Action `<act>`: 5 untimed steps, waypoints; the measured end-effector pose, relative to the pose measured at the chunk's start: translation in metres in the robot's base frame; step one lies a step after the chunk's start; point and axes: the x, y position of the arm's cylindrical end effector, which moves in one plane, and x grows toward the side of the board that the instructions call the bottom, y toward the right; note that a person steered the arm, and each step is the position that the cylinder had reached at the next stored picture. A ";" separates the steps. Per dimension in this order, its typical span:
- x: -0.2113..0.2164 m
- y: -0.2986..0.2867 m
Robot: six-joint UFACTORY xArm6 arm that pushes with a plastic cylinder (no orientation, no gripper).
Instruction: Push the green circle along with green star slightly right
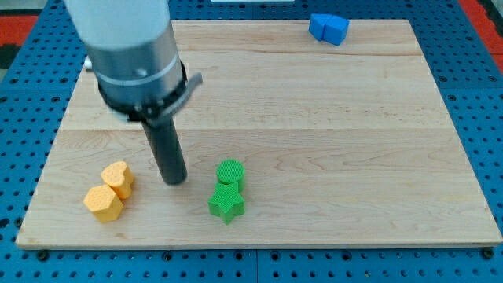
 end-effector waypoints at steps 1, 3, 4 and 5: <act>0.025 0.011; 0.037 0.076; 0.039 0.024; 0.000 0.011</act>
